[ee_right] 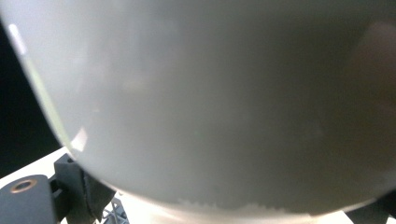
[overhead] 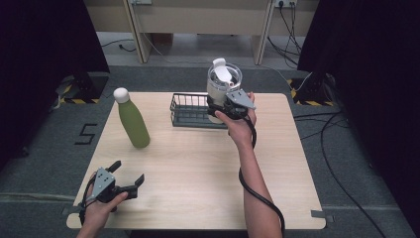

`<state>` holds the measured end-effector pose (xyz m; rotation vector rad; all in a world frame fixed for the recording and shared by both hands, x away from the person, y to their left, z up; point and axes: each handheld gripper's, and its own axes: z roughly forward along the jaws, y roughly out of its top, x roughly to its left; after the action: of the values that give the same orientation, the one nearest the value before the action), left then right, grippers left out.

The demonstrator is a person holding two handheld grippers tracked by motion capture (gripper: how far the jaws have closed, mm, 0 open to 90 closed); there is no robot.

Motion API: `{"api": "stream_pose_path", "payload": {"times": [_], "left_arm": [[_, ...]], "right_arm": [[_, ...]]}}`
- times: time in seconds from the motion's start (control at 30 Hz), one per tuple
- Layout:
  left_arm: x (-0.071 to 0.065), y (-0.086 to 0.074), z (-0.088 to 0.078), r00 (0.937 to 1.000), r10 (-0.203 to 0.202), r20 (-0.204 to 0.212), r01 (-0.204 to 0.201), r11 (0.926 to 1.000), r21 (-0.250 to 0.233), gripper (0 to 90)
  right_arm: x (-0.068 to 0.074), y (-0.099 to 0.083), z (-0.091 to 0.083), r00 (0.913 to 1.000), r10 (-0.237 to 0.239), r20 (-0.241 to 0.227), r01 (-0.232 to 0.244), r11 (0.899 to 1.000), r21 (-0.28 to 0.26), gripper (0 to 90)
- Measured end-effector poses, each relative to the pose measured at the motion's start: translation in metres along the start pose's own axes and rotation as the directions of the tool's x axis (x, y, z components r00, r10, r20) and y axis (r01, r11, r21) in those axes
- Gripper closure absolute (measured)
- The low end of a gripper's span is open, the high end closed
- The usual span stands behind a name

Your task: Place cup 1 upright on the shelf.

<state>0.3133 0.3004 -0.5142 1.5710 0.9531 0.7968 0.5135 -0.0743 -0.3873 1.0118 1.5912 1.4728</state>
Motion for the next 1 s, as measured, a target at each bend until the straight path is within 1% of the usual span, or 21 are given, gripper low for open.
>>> {"api": "stream_pose_path", "payload": {"times": [0.1, 0.13, 0.17, 0.33, 0.5, 0.57, 0.77, 0.83, 1.0], "left_arm": [[0.0, 0.0, 0.0, 1.0, -0.002, 0.001, 0.002, 1.0, 0.0, 0.0], [0.0, 0.0, 0.0, 1.0, -0.002, 0.0, 0.002, 1.0, -0.001, 0.0], [0.0, 0.0, 0.0, 1.0, -0.002, -0.001, 0.002, 1.0, -0.001, 0.0], [0.0, 0.0, 0.0, 1.0, -0.003, -0.004, 0.003, 1.0, -0.001, 0.0], [-0.001, 0.0, 0.0, 1.0, -0.001, -0.001, 0.001, 1.0, -0.003, 0.0], [0.0, 0.0, 0.0, 1.0, -0.002, -0.001, 0.002, 1.0, -0.002, 0.0], [0.0, 0.0, -0.001, 1.0, -0.004, -0.002, 0.004, 1.0, -0.005, 0.0], [0.0, 0.0, 0.0, 1.0, -0.005, -0.002, 0.005, 1.0, -0.003, 0.0], [0.001, 0.0, -0.001, 1.0, -0.008, -0.005, 0.008, 0.9999, -0.007, 0.1]], "right_arm": [[-0.001, 0.005, 0.002, 1.0, -0.001, 0.001, 0.001, 1.0, -0.004, 9.5], [0.002, 0.006, 0.003, 0.9996, 0.027, -0.001, -0.027, 1.0, 0.004, 9.5], [0.0, 0.007, 0.004, 1.0, 0.0, 0.002, 0.0, 1.0, -0.004, 9.5], [-0.001, 0.013, 0.007, 1.0, -0.006, 0.001, 0.006, 1.0, -0.004, 9.5], [-0.003, 0.019, 0.014, 0.9998, -0.017, 0.008, 0.017, 1.0, 0.0, 9.5], [-0.004, 0.021, 0.017, 0.9999, -0.01, 0.01, 0.01, 1.0, 0.005, 9.5], [-0.006, 0.024, 0.025, 0.9999, -0.012, 0.012, 0.012, 1.0, 0.012, 9.5], [-0.006, 0.024, 0.028, 0.9999, -0.006, 0.013, 0.006, 1.0, 0.015, 9.5], [-0.006, 0.022, 0.035, 0.9999, -0.002, 0.015, 0.001, 1.0, 0.026, 9.5]]}}
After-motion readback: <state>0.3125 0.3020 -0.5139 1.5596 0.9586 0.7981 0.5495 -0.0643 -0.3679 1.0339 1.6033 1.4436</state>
